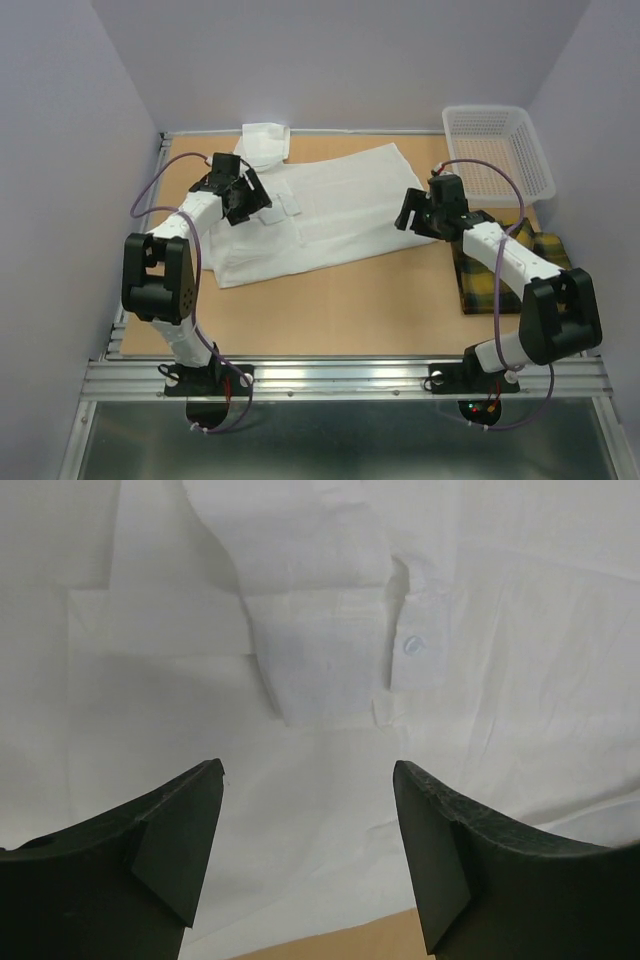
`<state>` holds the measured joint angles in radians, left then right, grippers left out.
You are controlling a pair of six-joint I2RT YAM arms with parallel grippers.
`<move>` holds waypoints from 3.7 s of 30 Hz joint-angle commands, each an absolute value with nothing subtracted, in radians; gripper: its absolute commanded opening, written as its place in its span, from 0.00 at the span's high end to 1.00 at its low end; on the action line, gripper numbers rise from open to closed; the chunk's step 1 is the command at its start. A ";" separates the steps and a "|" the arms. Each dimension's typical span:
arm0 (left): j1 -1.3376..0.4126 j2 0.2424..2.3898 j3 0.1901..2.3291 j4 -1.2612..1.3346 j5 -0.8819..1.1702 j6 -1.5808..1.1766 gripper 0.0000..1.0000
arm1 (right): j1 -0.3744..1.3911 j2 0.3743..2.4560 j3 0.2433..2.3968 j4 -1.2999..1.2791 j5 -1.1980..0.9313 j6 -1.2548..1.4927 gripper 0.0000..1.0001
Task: Fold and stack the long sleeve shirts
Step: Fold the shirt
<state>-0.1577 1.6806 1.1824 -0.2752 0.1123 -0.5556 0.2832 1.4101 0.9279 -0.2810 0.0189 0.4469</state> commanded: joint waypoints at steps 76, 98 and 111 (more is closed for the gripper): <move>-0.192 2.040 1.966 0.051 0.468 -0.489 1.00 | 0.284 1.304 0.911 -0.268 0.135 0.538 0.23; -0.232 2.132 2.028 0.183 0.612 -0.433 1.00 | 0.282 1.482 1.042 -0.207 0.206 0.638 0.35; -0.230 2.092 1.950 0.204 0.606 -0.425 1.00 | 0.272 1.725 1.100 -0.054 0.201 0.759 0.74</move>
<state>-0.2283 2.1475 1.9541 0.1368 0.5827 -0.4393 0.2813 1.6752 1.0393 -0.1574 0.1802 0.7059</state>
